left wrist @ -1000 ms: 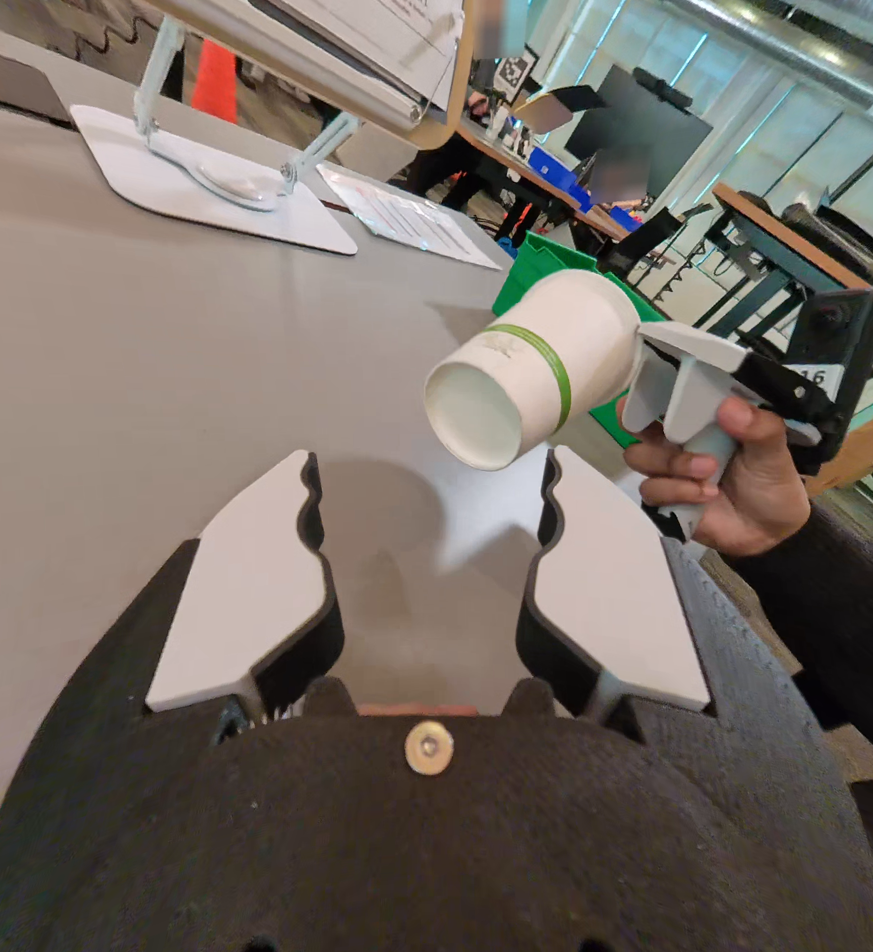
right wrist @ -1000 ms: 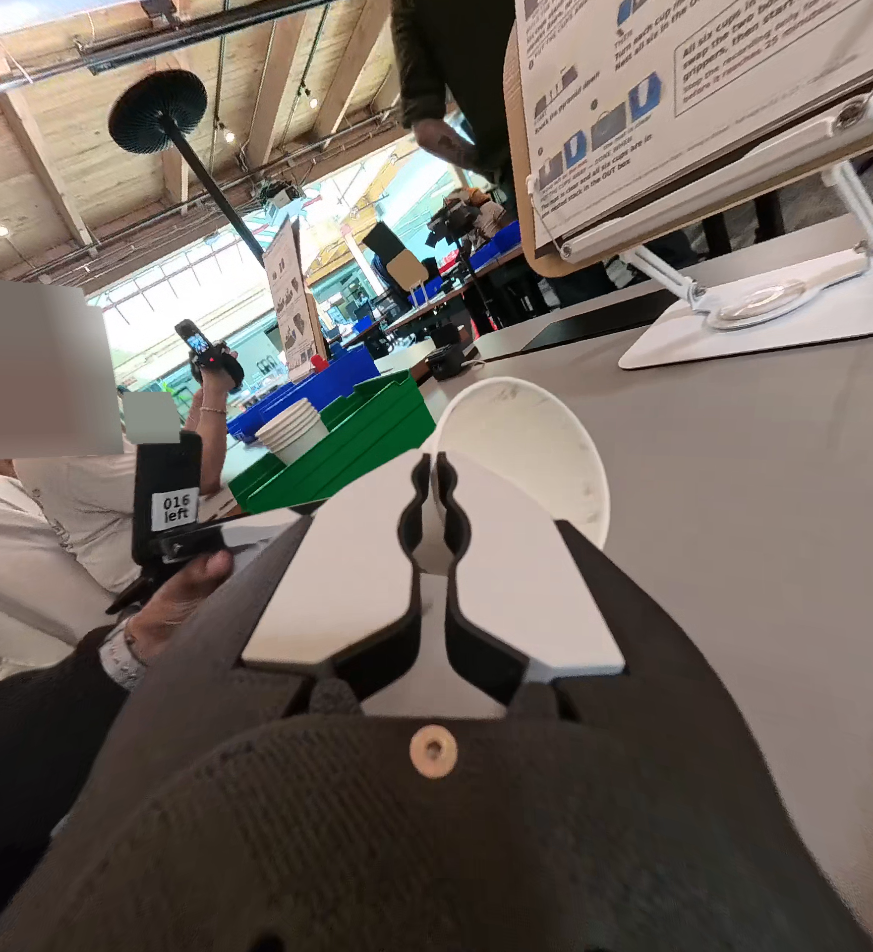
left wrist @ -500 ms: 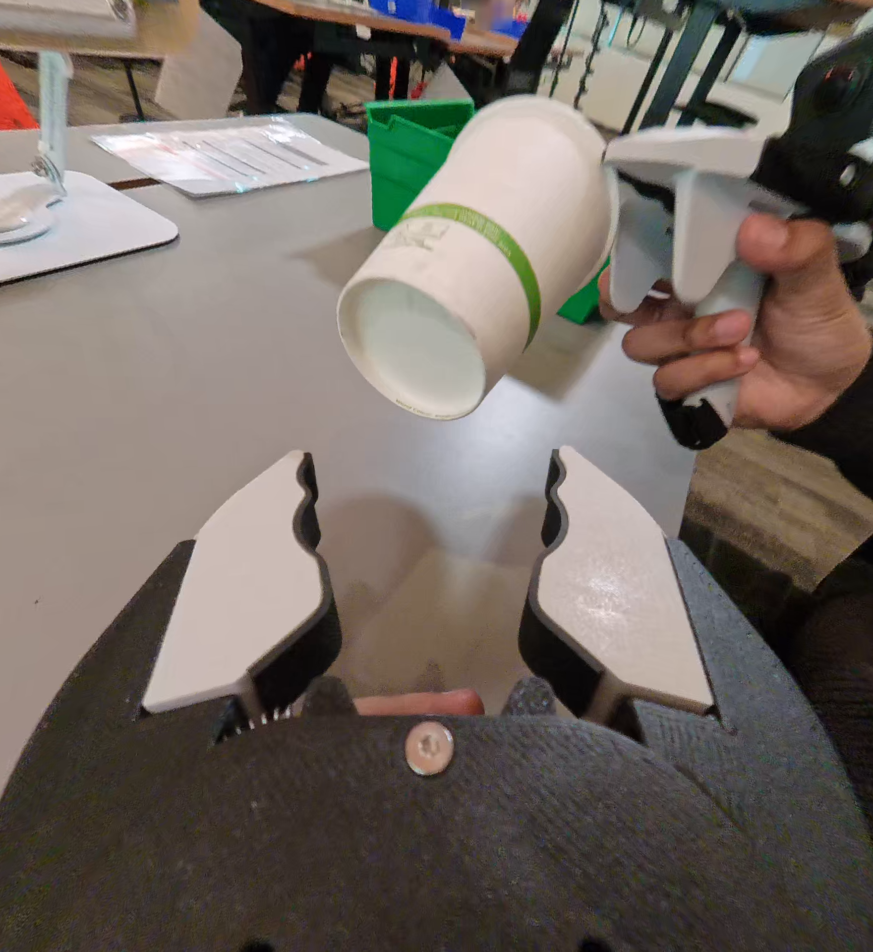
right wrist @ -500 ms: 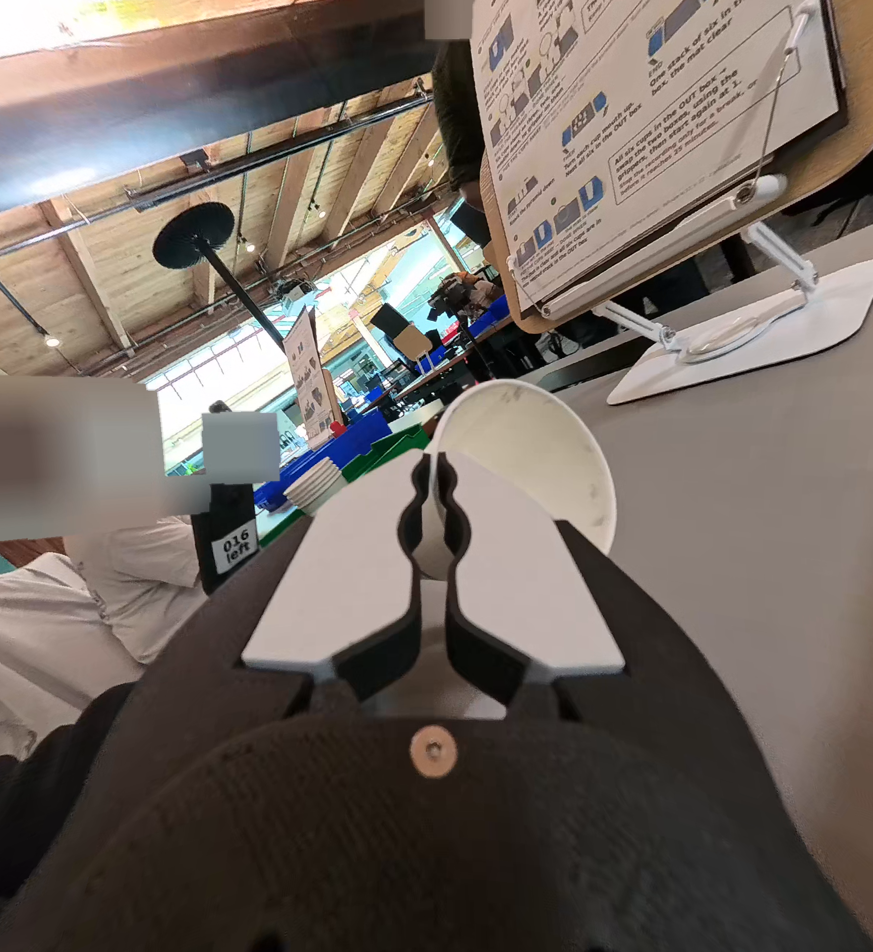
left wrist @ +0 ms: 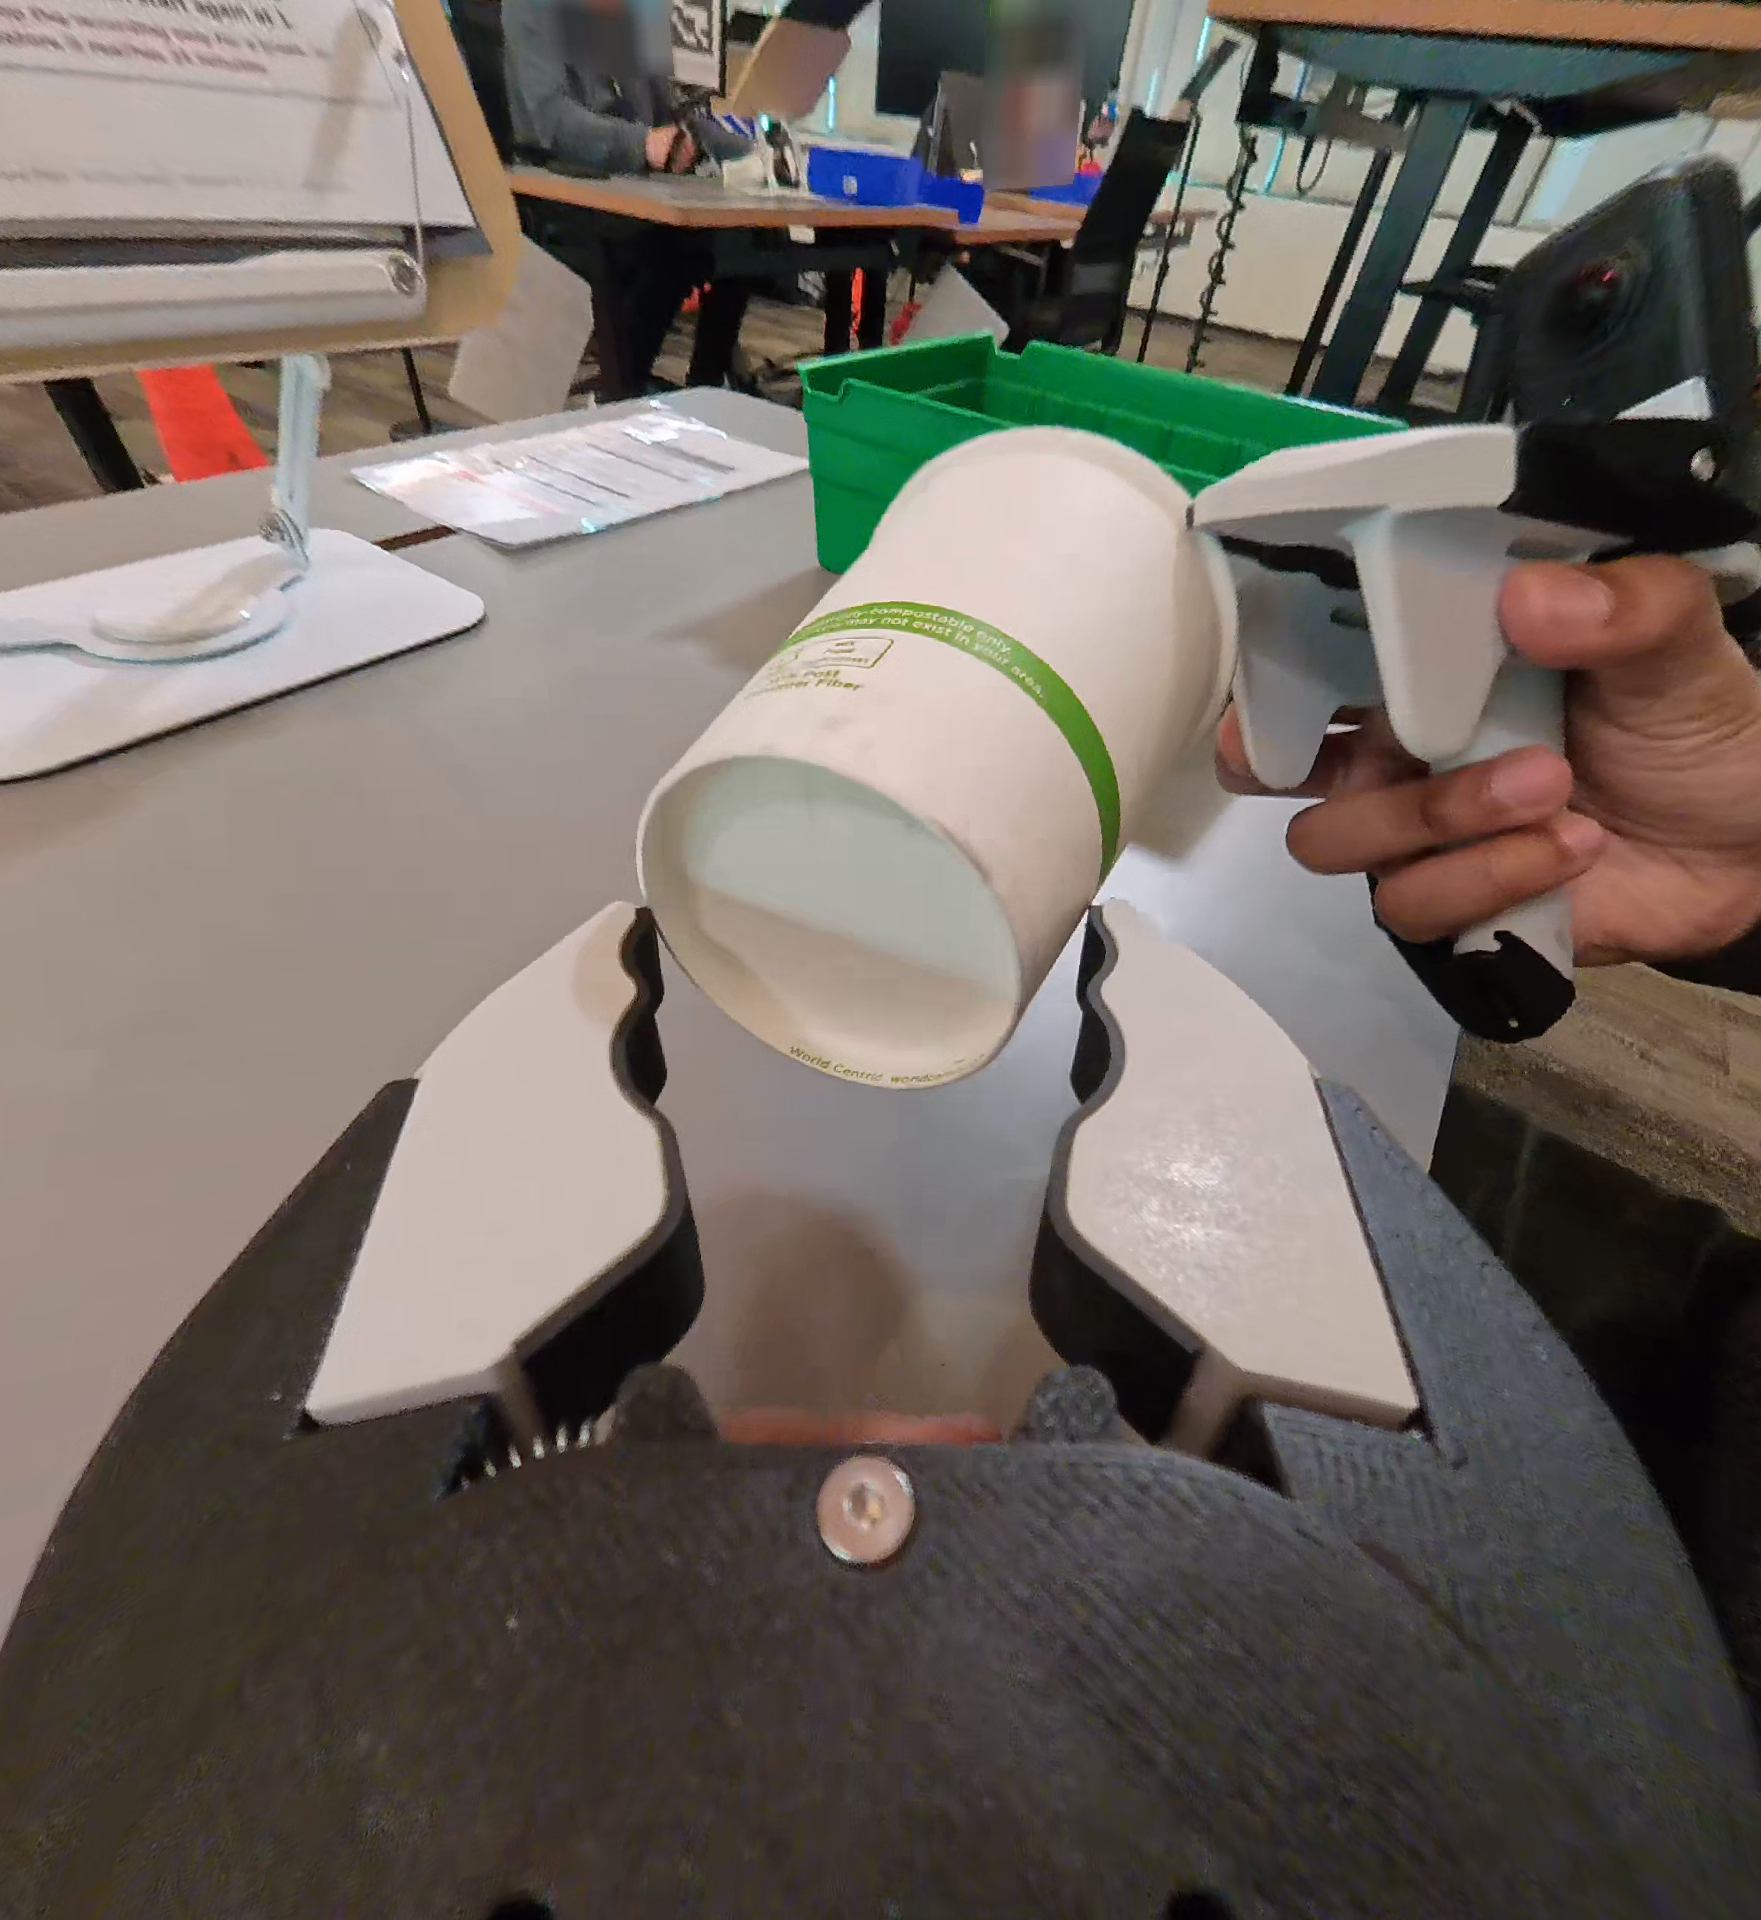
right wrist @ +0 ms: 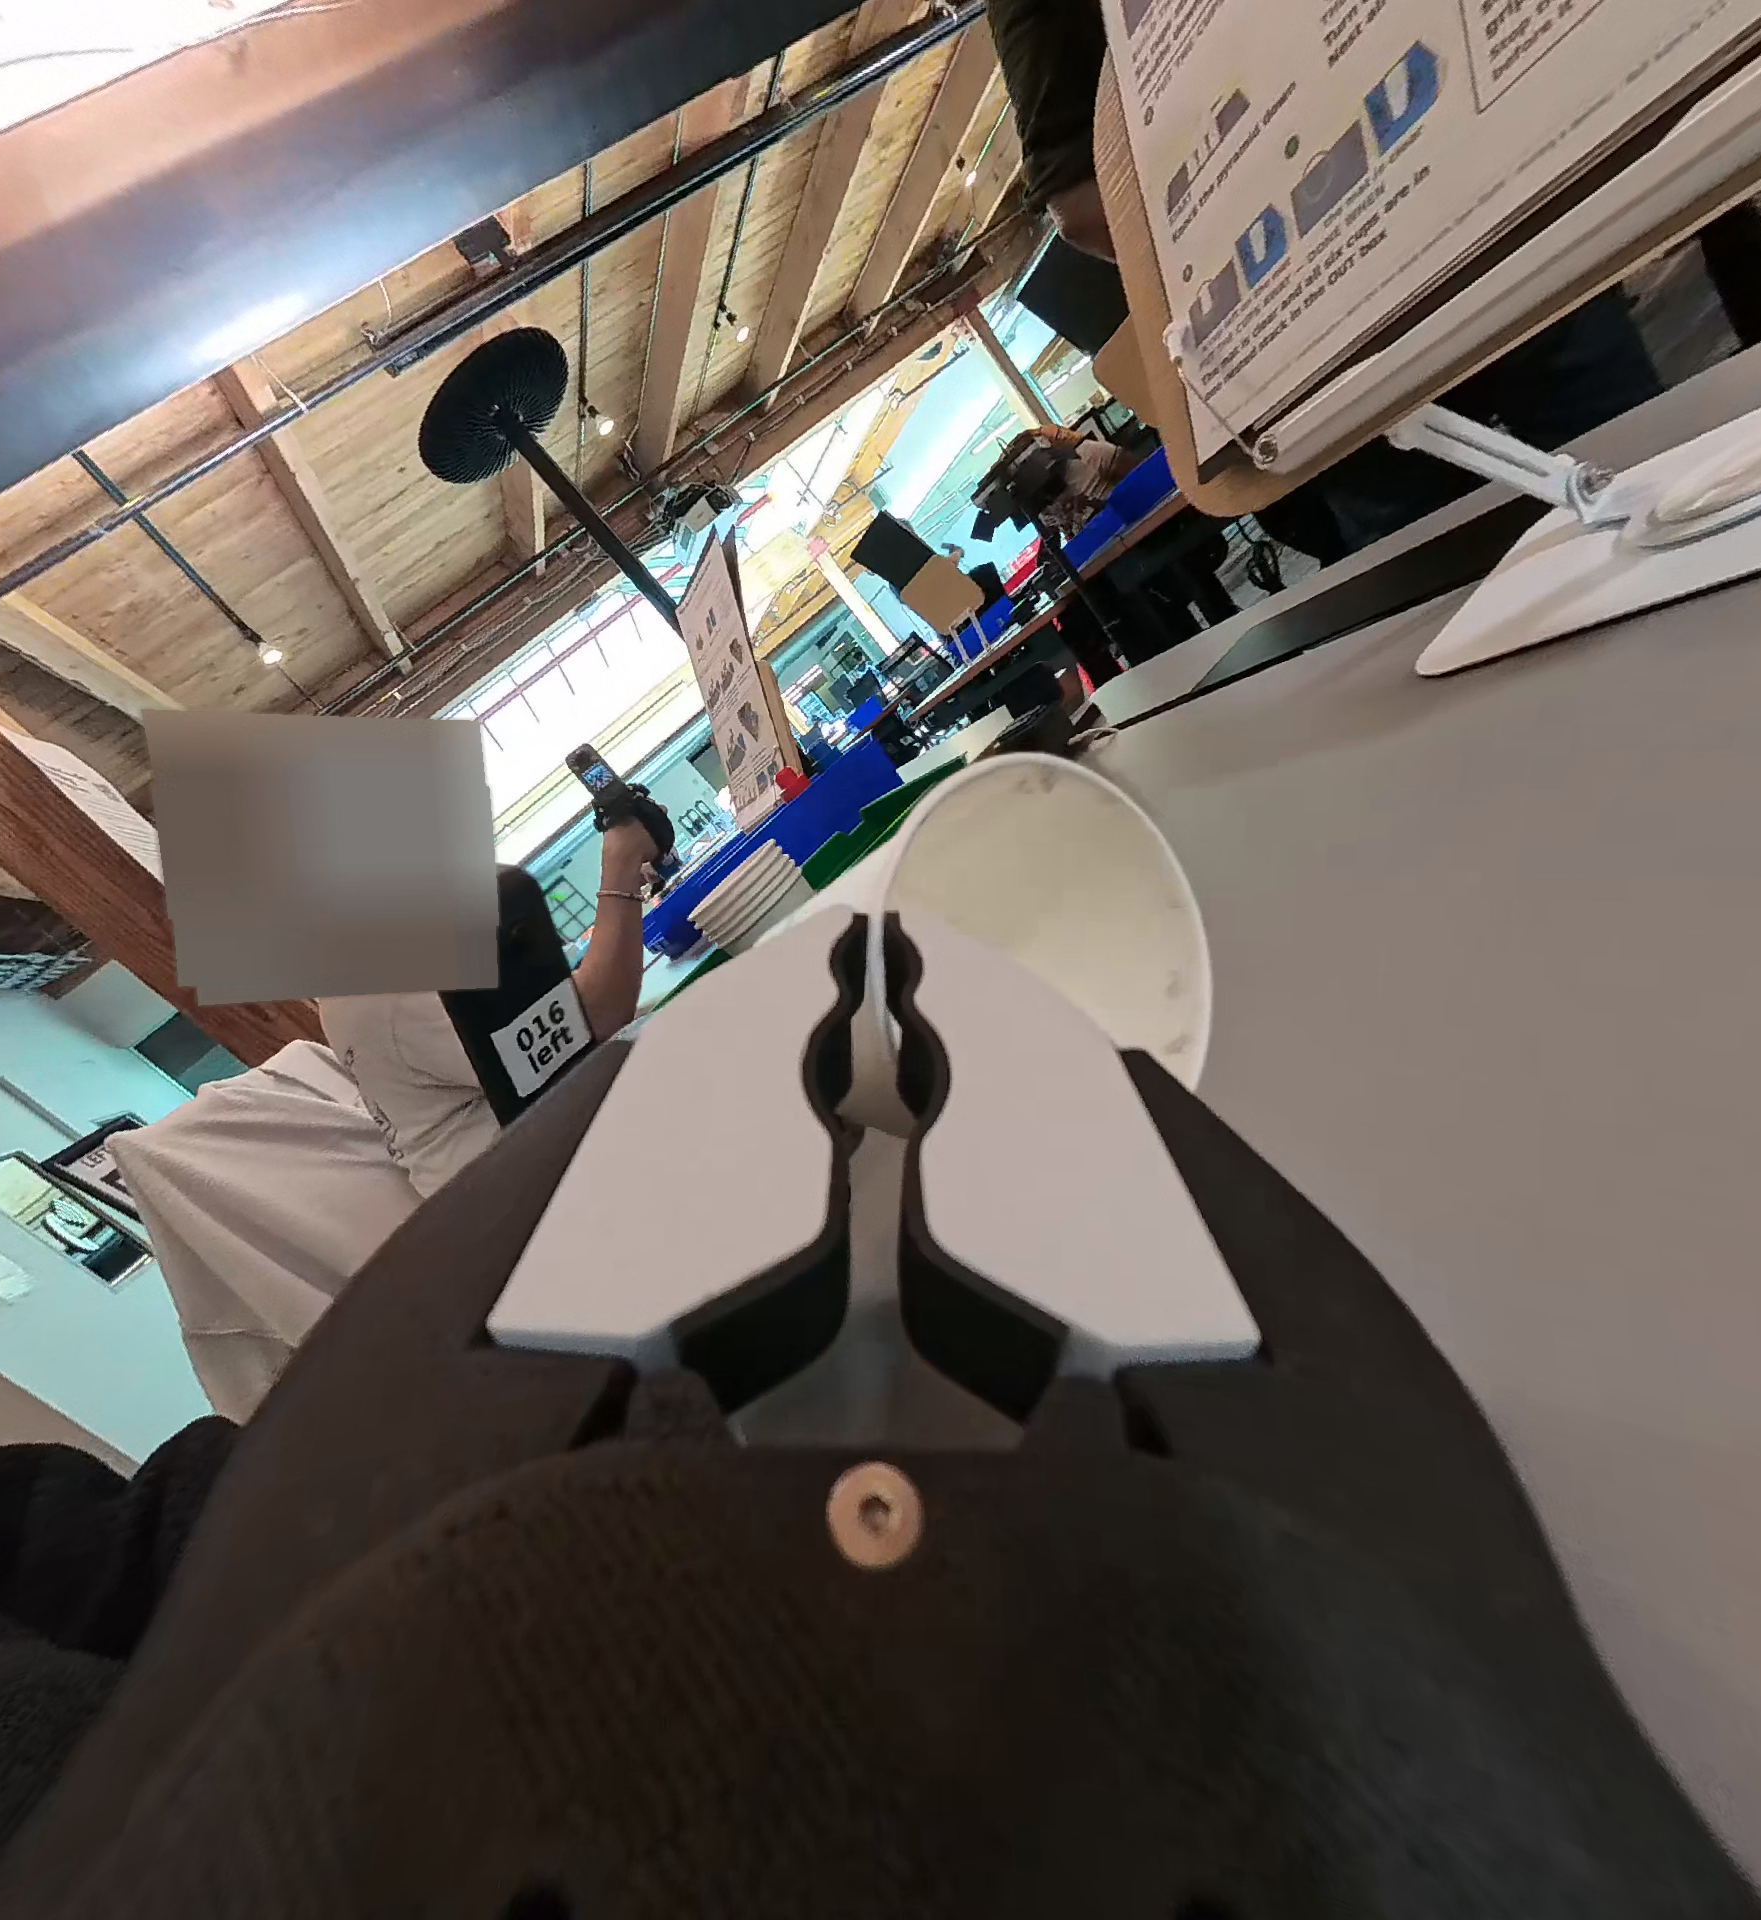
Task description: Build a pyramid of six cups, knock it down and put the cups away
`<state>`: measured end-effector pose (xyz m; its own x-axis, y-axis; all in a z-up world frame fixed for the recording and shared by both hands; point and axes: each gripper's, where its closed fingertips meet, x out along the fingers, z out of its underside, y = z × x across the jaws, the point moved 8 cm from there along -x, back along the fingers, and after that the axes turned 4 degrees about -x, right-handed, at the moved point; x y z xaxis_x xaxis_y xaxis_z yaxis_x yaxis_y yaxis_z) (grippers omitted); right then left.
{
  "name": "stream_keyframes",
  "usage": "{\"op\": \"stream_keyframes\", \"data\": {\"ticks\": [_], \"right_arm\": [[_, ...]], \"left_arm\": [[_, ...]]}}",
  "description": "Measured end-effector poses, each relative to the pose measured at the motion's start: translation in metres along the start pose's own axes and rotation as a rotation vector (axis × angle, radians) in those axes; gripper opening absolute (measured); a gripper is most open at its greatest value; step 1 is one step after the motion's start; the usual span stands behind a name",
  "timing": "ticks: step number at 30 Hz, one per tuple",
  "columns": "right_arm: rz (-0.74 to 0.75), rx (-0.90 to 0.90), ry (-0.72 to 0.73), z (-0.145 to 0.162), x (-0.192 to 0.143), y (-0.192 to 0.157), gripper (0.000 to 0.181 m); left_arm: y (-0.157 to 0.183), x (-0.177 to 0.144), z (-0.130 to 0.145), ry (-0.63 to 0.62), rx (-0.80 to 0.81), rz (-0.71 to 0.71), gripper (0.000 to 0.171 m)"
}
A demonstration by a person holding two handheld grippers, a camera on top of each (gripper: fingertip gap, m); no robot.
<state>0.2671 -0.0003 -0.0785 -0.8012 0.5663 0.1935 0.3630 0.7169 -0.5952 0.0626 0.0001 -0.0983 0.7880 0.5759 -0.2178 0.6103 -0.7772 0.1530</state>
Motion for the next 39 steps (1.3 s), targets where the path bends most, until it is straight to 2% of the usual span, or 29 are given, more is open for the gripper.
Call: {"op": "stream_keyframes", "data": {"ticks": [15,33,39], "right_arm": [[0.038,0.054,-0.067,0.005,0.001,0.015,0.004],[0.076,0.067,-0.275,0.028,0.01,0.023,0.005],[0.07,0.072,-0.299,0.032,0.012,0.023,0.005]], "left_arm": [[-0.001,-0.008,-0.007,0.09,0.006,-0.016,0.078],[-0.012,-0.016,-0.014,0.184,-0.155,-0.006,0.076],[-0.016,-0.018,-0.015,0.191,-0.191,-0.003,0.075]]}}
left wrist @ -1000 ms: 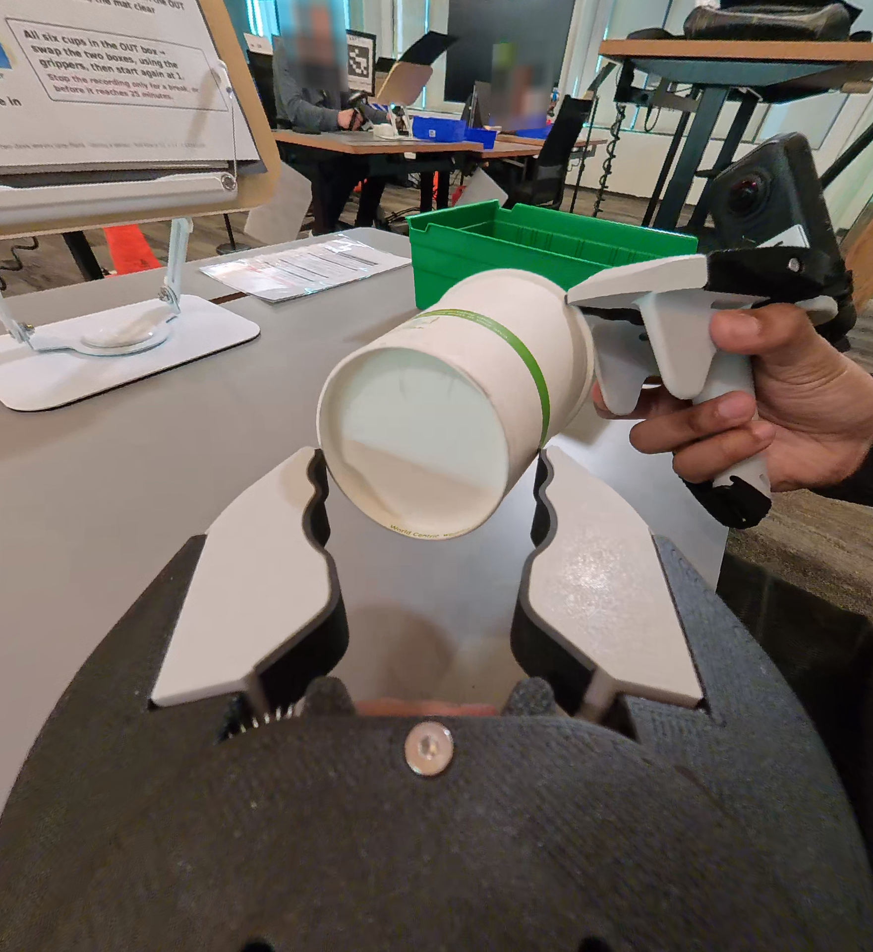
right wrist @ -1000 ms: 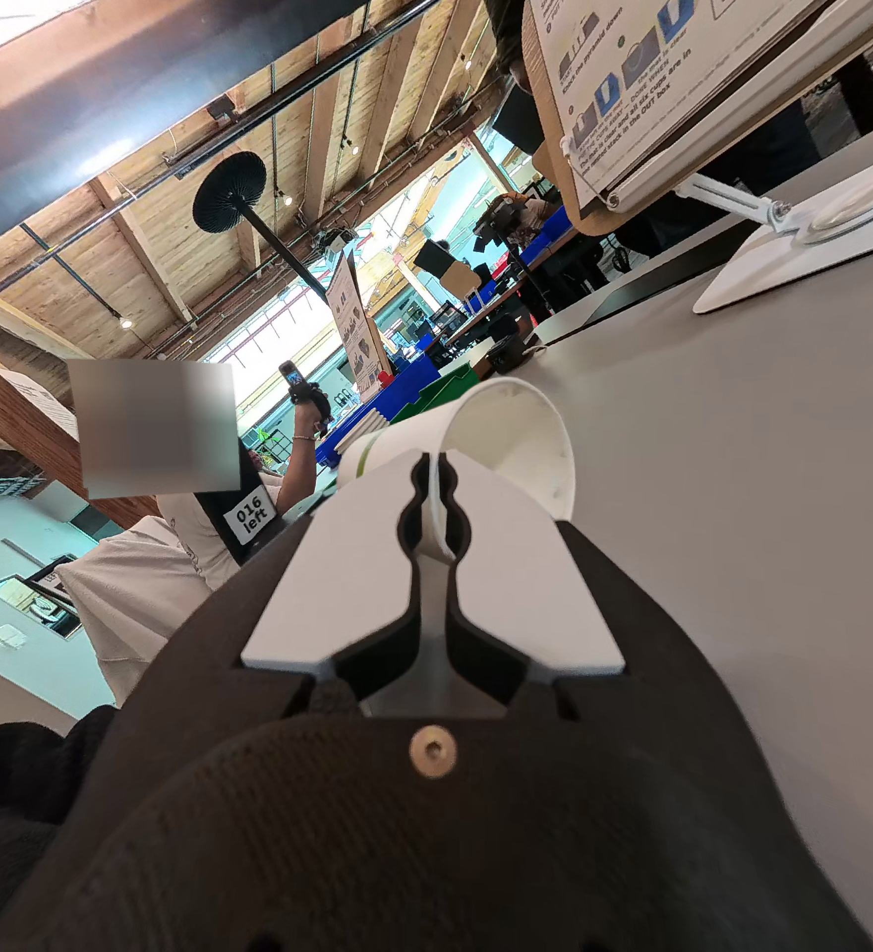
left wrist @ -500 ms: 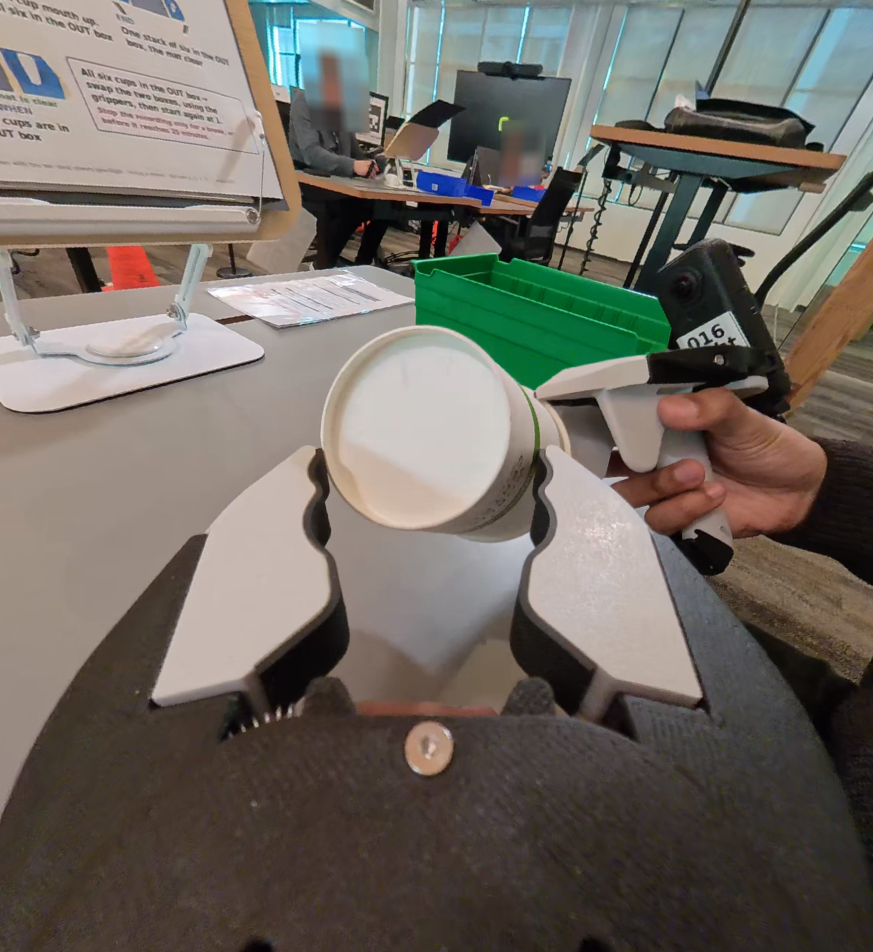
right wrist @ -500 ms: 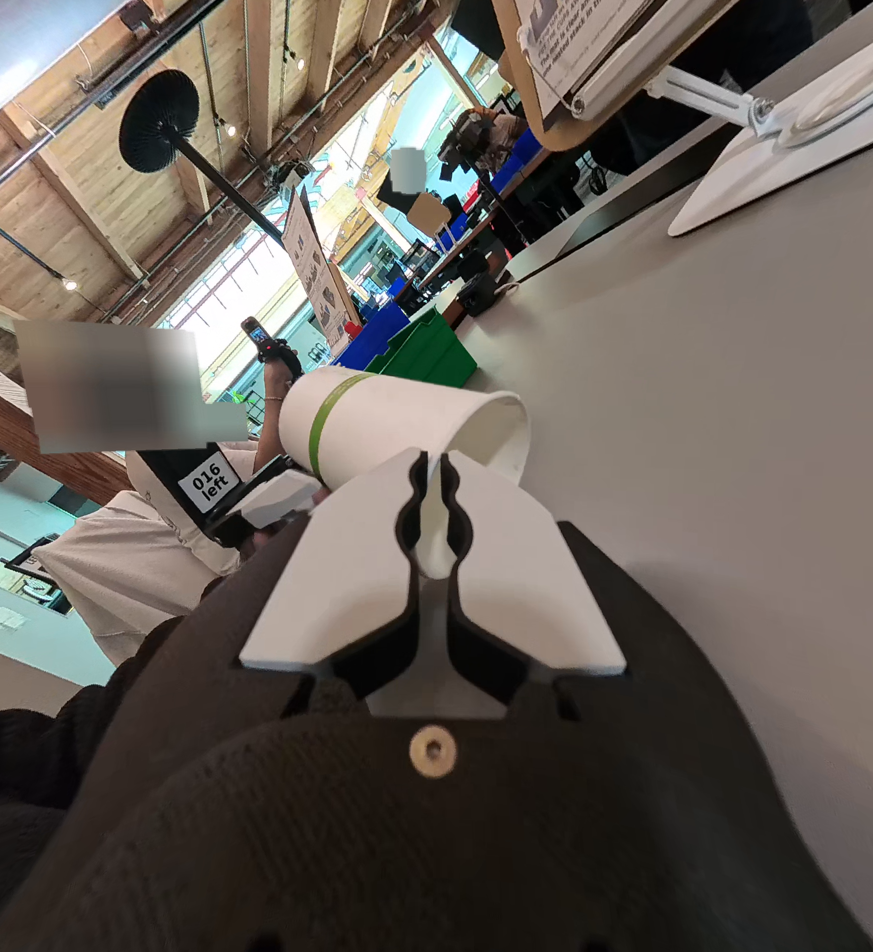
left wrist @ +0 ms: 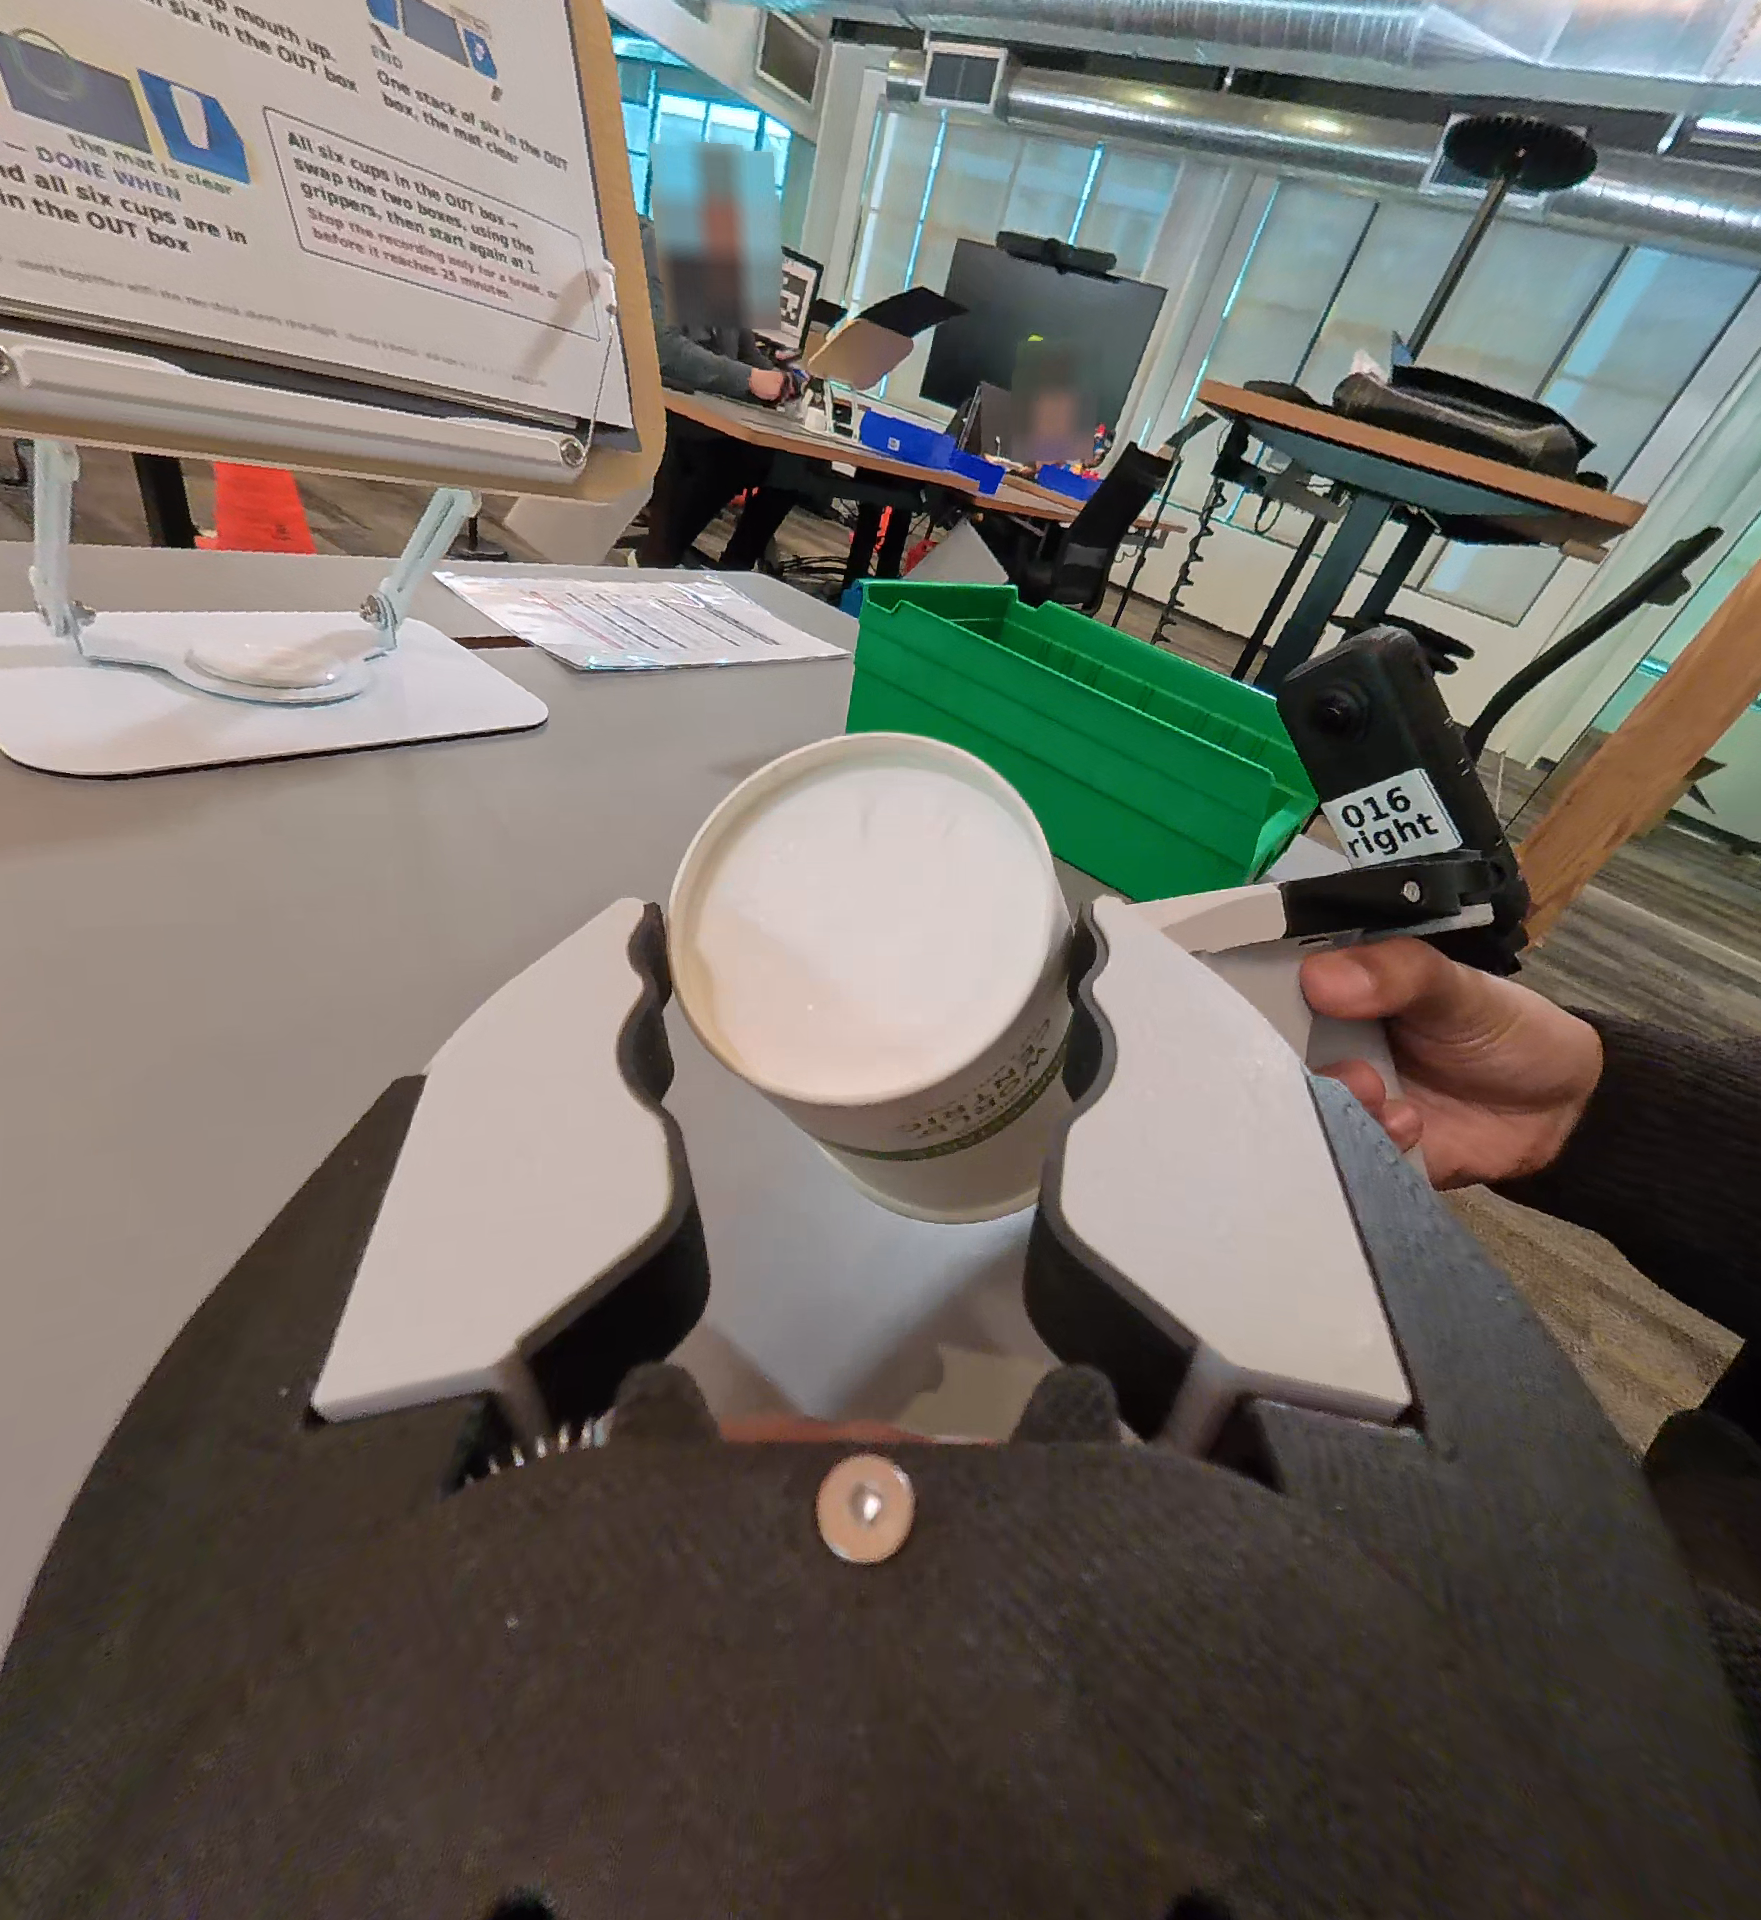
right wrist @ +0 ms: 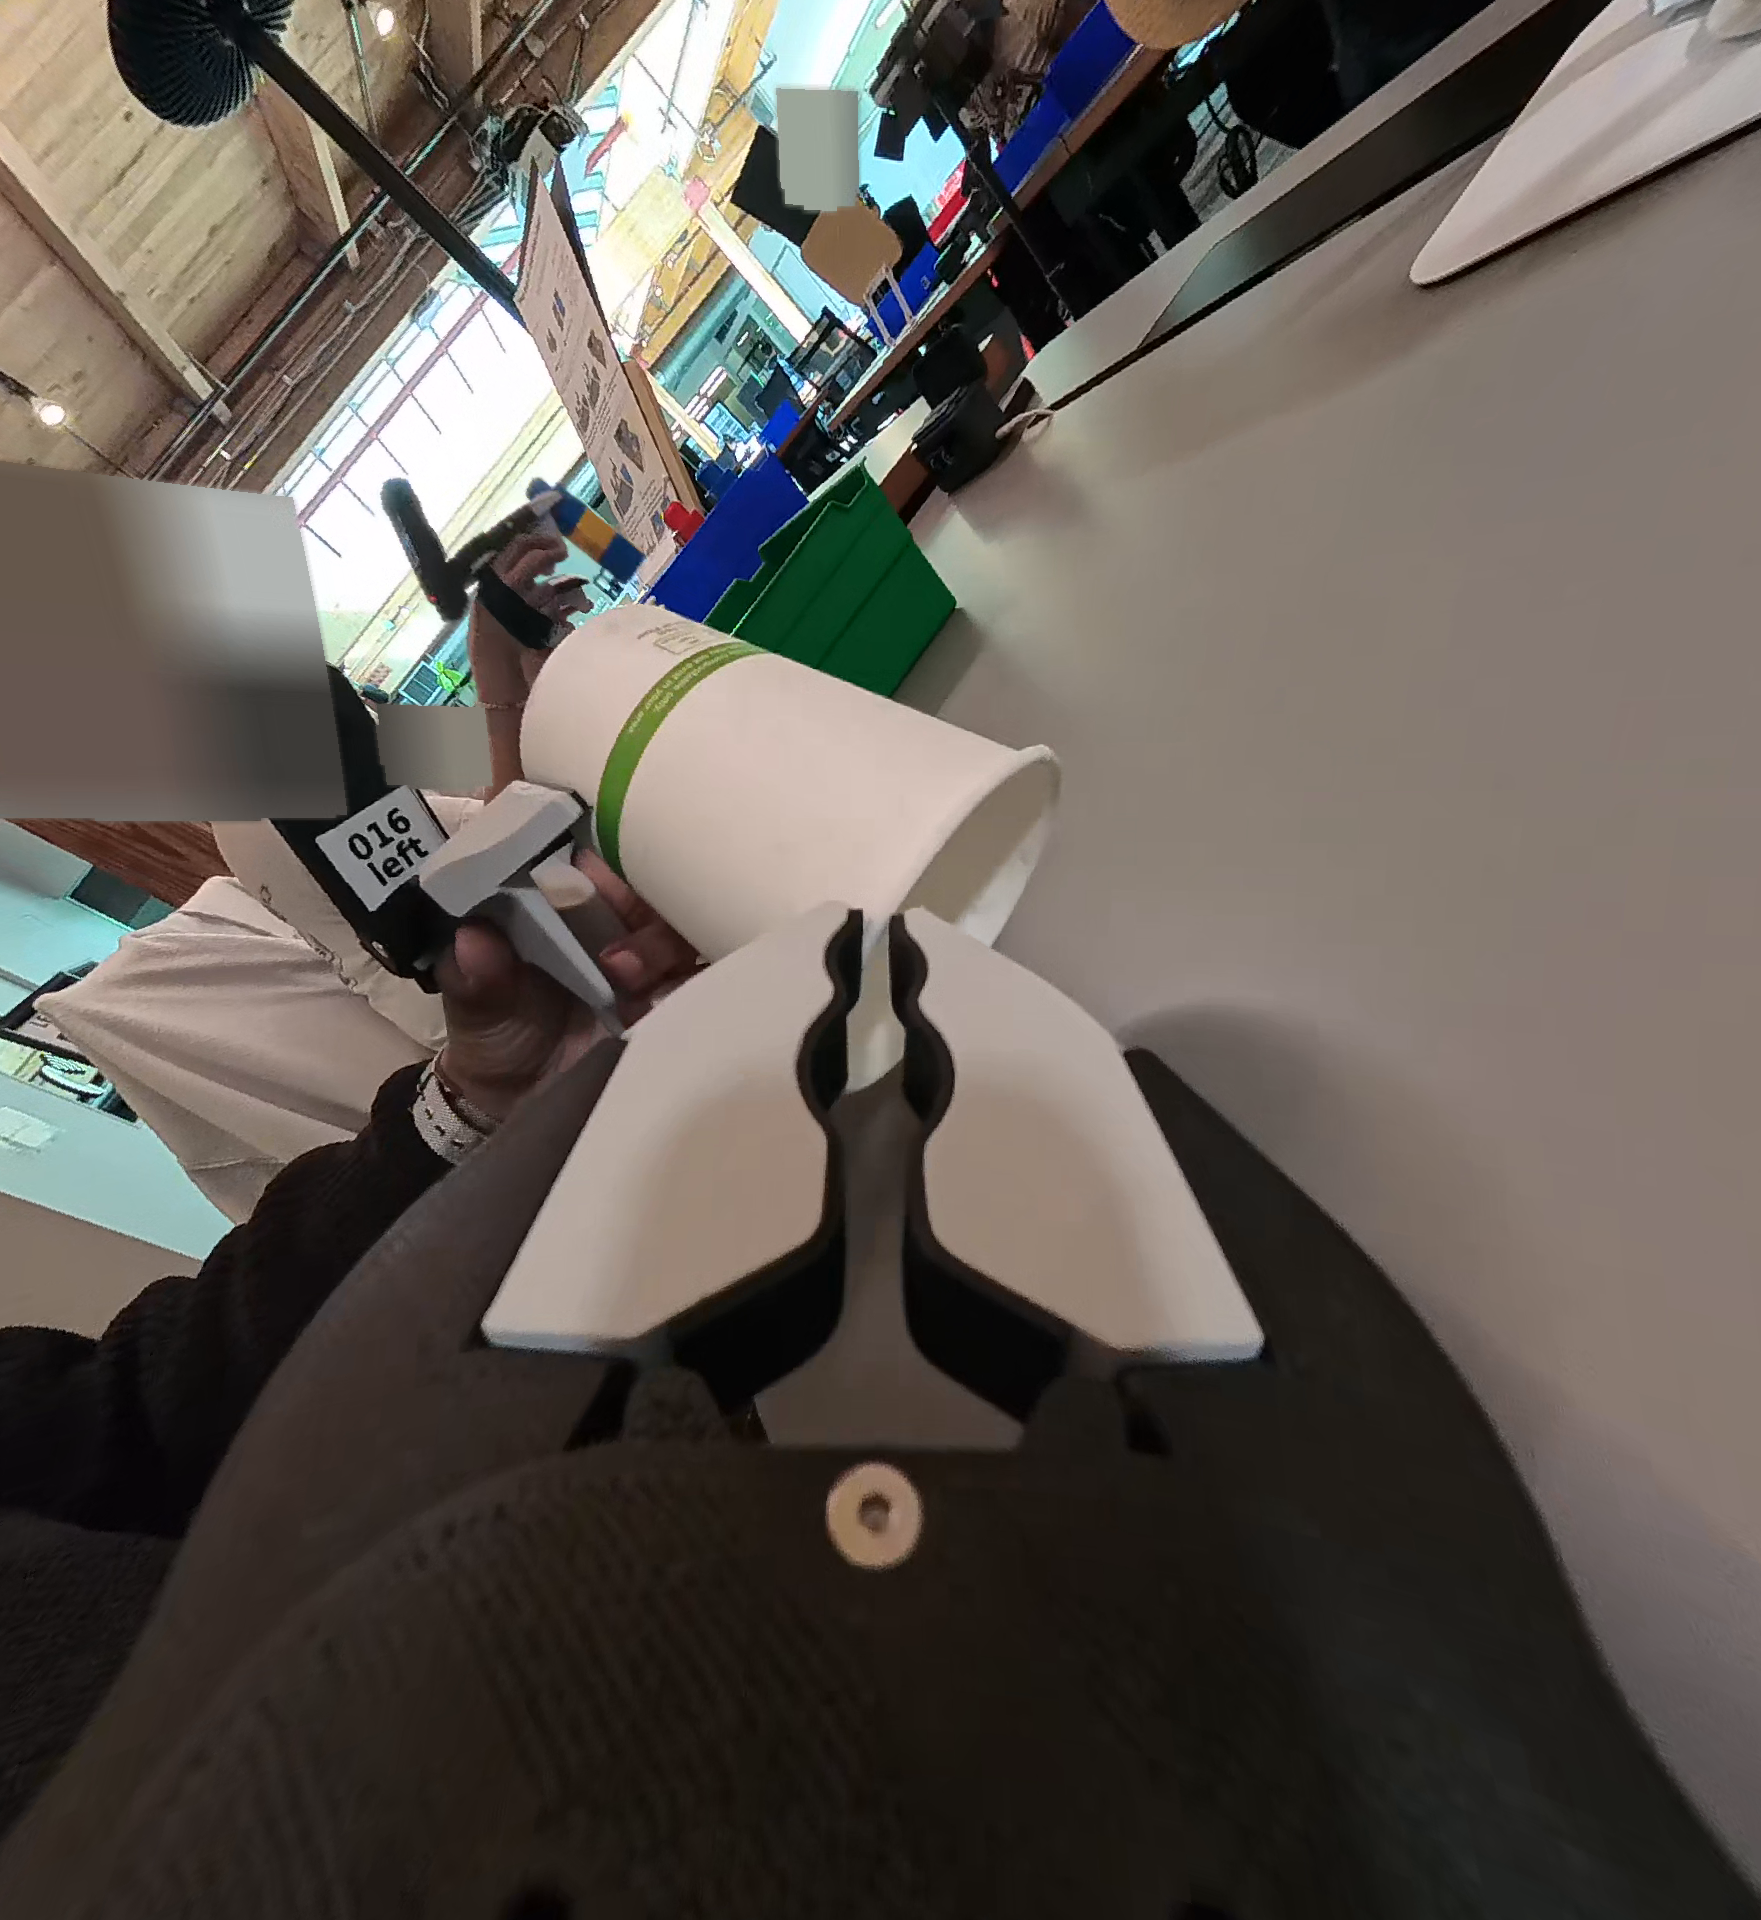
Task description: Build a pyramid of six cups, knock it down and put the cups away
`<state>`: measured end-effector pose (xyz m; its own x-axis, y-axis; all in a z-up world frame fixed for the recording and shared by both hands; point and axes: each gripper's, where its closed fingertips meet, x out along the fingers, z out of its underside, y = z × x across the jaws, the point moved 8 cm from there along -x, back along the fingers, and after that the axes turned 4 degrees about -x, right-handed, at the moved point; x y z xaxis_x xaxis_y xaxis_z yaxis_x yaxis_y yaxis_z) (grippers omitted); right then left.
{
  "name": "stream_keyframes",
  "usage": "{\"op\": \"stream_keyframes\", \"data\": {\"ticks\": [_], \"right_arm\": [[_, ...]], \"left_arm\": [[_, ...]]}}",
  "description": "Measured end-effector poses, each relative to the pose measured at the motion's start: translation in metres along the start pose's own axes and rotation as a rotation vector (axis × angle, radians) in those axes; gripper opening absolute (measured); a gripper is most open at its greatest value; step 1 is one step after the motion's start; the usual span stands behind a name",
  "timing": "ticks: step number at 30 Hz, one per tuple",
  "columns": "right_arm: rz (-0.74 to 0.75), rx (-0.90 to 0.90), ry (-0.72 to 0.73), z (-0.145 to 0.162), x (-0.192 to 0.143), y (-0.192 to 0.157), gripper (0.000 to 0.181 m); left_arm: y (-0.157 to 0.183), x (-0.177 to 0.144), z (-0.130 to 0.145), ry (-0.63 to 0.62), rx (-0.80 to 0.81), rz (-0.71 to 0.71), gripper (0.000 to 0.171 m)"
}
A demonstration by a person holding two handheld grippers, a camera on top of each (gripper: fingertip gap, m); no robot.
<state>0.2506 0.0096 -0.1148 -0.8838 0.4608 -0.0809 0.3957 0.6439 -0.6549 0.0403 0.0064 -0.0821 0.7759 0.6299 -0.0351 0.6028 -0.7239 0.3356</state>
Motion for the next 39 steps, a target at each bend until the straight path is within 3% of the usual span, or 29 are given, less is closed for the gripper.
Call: {"op": "stream_keyframes", "data": {"ticks": [7,13,16,17,19,21,29,32,39], "right_arm": [[0.063,-0.109,-0.026,-0.003,-0.001,0.001,0.008],[0.192,-0.516,-0.03,-0.009,-0.004,-0.008,0.026],[0.22,-0.714,-0.045,-0.003,0.0,-0.017,0.029],[0.212,-0.751,-0.06,0.001,0.002,-0.021,0.04],[0.194,-0.797,-0.114,0.01,0.009,-0.029,0.079],[0.19,-0.863,-0.151,0.016,0.014,-0.038,0.091],[0.205,-0.989,-0.192,0.03,0.023,-0.042,0.088],[0.202,-1.032,-0.208,0.036,0.026,-0.042,0.077],[0.248,-1.053,-0.204,0.035,0.029,-0.038,0.076]], "left_arm": [[-0.004,0.002,0.002,-0.038,-0.017,-0.034,0.075],[-0.015,-0.001,0.001,-0.036,-0.001,-0.14,0.075],[-0.01,0.001,0.004,-0.06,0.018,-0.108,0.075],[-0.007,0.002,0.005,-0.074,0.033,-0.089,0.075],[0.001,0.005,0.01,-0.121,0.099,-0.067,0.075],[0.007,0.007,0.014,-0.17,0.2,-0.073,0.075],[0.028,0.01,0.018,-0.175,0.233,0.066,0.075],[0.033,0.01,0.018,-0.168,0.234,0.1,0.075],[0.032,0.01,0.018,-0.15,0.26,0.075,0.073]]}}
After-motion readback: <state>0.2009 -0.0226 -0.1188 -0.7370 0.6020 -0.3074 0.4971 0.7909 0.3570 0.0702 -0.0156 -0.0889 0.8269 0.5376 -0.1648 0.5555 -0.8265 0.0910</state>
